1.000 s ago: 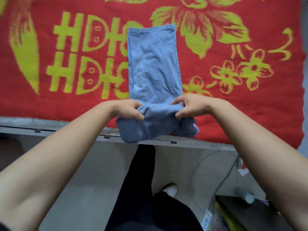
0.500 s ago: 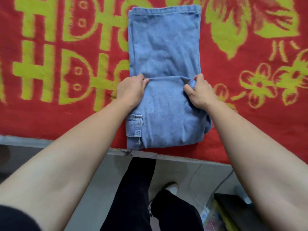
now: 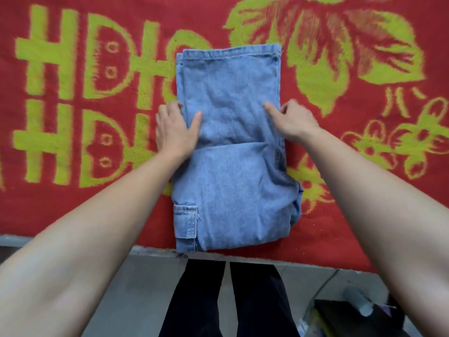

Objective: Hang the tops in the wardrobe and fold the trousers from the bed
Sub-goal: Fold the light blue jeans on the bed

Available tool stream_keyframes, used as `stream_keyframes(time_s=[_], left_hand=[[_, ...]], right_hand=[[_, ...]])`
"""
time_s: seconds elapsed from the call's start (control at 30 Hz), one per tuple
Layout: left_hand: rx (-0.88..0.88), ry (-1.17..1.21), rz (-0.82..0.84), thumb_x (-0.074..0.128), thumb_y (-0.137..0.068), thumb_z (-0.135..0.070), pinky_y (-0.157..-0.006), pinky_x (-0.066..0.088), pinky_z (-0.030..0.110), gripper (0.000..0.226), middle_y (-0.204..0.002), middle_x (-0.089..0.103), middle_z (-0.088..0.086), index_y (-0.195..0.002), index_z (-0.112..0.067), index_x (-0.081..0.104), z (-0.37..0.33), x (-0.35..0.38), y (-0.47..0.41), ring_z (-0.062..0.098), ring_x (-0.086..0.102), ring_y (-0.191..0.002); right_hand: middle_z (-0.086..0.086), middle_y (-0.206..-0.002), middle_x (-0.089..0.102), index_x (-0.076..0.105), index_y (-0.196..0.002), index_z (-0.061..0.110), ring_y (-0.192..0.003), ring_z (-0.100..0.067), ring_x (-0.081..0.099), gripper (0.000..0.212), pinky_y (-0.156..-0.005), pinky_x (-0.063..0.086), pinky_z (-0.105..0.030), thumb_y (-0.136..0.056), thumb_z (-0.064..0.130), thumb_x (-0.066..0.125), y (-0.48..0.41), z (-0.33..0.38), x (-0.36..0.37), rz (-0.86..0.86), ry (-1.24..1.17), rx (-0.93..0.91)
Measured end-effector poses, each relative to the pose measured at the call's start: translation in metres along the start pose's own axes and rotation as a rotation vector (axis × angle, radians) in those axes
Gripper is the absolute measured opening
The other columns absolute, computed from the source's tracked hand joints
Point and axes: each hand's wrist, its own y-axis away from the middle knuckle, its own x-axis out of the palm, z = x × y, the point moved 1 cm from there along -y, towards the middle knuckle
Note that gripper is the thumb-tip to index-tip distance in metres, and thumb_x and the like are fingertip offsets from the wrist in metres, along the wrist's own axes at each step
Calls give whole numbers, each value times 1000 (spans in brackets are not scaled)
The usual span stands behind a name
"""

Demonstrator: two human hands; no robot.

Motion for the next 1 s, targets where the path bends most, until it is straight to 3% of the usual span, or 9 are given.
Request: stream_keyframes(time_s=[0.13, 0.23, 0.3, 0.47, 0.57, 0.67, 0.77, 0.83, 1.0], left_hand=[[-348, 533, 83, 74, -77, -54, -98, 48, 41, 72, -123, 59, 9, -127, -9, 46, -23, -5, -61, 23, 60, -111], [-453, 1013, 228, 86, -70, -36, -79, 60, 45, 68, -110, 71, 12, -122, -2, 58, -34, -5, -96, 25, 72, -95], [-479, 1068, 266, 89, -67, -30, -80, 59, 46, 75, -114, 70, 14, -128, -2, 57, -30, -4, -110, 28, 71, -100], [-477, 1022, 215, 84, -75, -16, -76, 60, 46, 52, -117, 69, 16, -115, -6, 52, -24, 5, -114, 28, 71, -98], [-449, 976, 195, 77, -78, -6, -74, 60, 43, 44, -112, 70, 15, -119, -3, 59, -36, -7, -109, 27, 71, -93], [-326, 885, 153, 67, -75, 1, -63, 57, 28, 36, -94, 72, 7, -110, -7, 68, -55, -29, -90, 13, 70, -76], [-177, 773, 135, 65, -73, 1, -58, 49, 19, 24, -78, 67, -2, -87, -17, 69, -73, -55, -49, -1, 59, -61], [-106, 658, 108, 66, -70, -4, -53, 41, 18, 20, -66, 58, -8, -77, -21, 63, -77, -73, -17, -6, 47, -51], [180, 88, 177, 61, -60, -30, -68, 45, 37, 24, -72, 61, 8, -78, -14, 65, -47, -95, 74, 25, 55, -71]], right_hand=[[-4, -132, 55, 48, -133, 16, -121, -21, 53, 69, -101, 41, -33, -84, 64, 59, -46, 32, -15, -168, -409, 0], [5, -126, 56, 47, -135, 15, -114, -11, 55, 77, -97, 45, -27, -76, 57, 75, -72, 51, -19, -159, -748, 22], [5, -120, 63, 56, -128, 14, -107, -10, 62, 74, -93, 50, -27, -71, 53, 81, -84, 57, -15, -121, -853, 48], [-4, -110, 72, 63, -117, 12, -93, -14, 70, 44, -74, 60, -27, -80, 24, 83, -91, 52, -15, -27, -1042, 53], [-10, -103, 74, 70, -110, 7, -91, -19, 72, 31, -79, 61, -35, -80, 10, 79, -76, 55, -33, 11, -1013, 14], [-2, -84, 73, 73, -92, 12, -68, -8, 68, 22, -62, 57, -25, -70, 8, 76, -49, 54, -58, -9, -861, -70], [-1, -93, 67, 72, -111, 15, -78, -9, 60, 43, -71, 51, -23, -68, 19, 71, -9, 45, -73, -14, -564, -211], [2, -89, 62, 74, -110, 24, -81, -10, 55, 40, -75, 47, -24, -70, 20, 69, 22, 32, -76, -54, -321, -319], [-5, -88, 53, 74, -98, 24, -83, -26, 57, 34, -75, 48, -35, -68, 10, 66, 113, -17, -57, -209, -55, -524]])
